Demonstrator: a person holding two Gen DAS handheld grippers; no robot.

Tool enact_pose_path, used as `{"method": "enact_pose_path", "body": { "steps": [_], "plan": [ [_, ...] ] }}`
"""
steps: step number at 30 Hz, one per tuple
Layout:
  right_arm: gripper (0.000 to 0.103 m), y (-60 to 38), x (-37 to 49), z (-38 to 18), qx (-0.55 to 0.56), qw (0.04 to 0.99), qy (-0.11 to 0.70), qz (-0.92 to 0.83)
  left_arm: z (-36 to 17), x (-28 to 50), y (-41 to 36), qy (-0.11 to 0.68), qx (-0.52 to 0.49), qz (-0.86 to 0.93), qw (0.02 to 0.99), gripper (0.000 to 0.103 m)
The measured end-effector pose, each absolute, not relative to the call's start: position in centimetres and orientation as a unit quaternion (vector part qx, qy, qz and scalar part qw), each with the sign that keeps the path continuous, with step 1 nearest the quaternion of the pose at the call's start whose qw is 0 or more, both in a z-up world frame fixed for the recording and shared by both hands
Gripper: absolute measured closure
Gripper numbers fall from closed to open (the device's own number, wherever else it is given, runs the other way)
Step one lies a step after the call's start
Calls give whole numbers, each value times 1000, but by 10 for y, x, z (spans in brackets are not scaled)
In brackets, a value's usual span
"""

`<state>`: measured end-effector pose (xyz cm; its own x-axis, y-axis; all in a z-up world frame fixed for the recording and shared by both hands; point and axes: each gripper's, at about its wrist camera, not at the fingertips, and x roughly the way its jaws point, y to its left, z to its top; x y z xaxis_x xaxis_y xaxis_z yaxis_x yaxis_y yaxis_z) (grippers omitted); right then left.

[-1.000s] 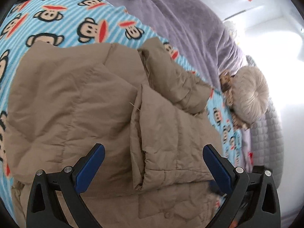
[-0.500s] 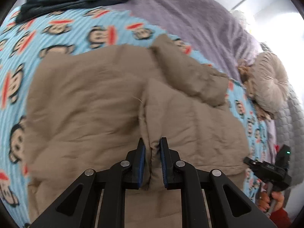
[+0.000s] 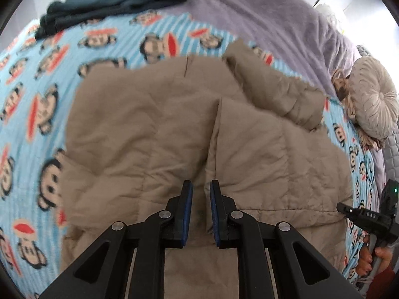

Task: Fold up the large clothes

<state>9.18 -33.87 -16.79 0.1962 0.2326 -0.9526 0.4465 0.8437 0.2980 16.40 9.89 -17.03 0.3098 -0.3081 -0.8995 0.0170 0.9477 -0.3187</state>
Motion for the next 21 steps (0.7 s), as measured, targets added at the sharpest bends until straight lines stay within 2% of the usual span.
{"method": "enact_pose_path", "body": {
  "steps": [2, 3, 6, 7, 14, 16, 21],
  "plan": [
    [85, -337, 87, -154, 254, 733, 627, -71, -154, 167, 102, 565, -124, -105, 809, 86],
    [79, -336, 84, -146, 245, 741, 621, -70, -147, 168, 104, 559, -123, -107, 813, 86],
    [54, -341, 73, -125, 239, 765, 594, -70, -130, 175, 104, 544, -132, -115, 820, 86],
    [53, -343, 71, -120, 242, 771, 584, -75, -127, 179, 102, 543, -137, -121, 820, 86],
    [54, -379, 79, -104, 253, 792, 543, -118, -128, 204, 49, 546, -107, -154, 817, 86],
    [70, -393, 87, -110, 265, 788, 542, -123, -136, 209, 31, 547, -82, -159, 818, 86],
    [72, -404, 105, -143, 288, 759, 574, -106, -188, 206, 16, 582, 18, -120, 804, 86]
  ]
}}
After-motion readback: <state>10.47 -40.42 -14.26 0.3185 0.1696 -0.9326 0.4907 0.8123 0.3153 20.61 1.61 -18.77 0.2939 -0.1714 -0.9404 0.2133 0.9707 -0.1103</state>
